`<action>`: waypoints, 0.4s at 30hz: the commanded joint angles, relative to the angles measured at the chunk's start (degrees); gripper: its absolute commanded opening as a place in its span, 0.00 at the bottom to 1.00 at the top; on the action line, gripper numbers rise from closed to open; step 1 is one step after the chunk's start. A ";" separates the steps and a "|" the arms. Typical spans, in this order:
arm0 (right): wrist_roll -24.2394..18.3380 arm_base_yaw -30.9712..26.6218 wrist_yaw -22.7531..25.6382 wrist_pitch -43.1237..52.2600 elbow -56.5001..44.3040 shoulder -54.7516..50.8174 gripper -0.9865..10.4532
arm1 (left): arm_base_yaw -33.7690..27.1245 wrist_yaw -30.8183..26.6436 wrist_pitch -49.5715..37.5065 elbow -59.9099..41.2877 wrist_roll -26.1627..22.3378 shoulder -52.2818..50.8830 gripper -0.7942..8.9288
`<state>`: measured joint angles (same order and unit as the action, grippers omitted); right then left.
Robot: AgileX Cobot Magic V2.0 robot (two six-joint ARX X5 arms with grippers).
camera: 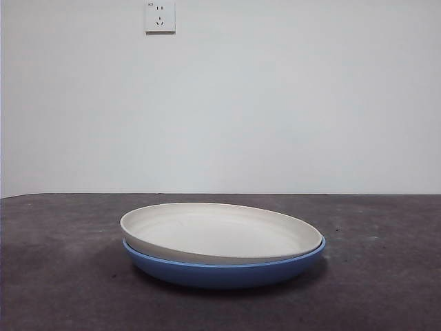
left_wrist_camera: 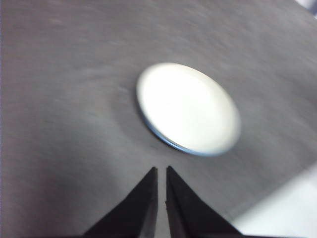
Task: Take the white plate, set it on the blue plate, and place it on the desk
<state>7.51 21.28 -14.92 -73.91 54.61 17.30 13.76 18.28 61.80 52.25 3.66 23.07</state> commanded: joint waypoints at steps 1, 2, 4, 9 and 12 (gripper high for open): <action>-0.48 0.26 -0.02 0.68 0.92 0.09 0.11 | -5.16 0.11 -10.97 -7.52 -1.68 -2.27 0.11; -0.48 0.24 -0.02 0.68 0.92 0.09 0.11 | -6.71 0.11 -16.00 -11.10 -1.66 -3.39 0.11; -0.48 0.24 -0.02 0.68 0.92 0.09 0.11 | -8.55 0.11 -25.27 -17.73 -1.25 -5.49 0.11; -0.48 0.26 -0.02 0.68 0.92 0.09 0.11 | -10.60 -3.74 -45.37 -33.83 -1.27 -11.82 0.11; -0.48 0.26 -0.02 0.66 0.92 0.09 0.11 | -10.64 -8.76 -51.25 -41.18 -1.25 -15.67 0.11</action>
<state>7.49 21.28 -14.92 -73.91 54.61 17.30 3.16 10.44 12.29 12.40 2.87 7.88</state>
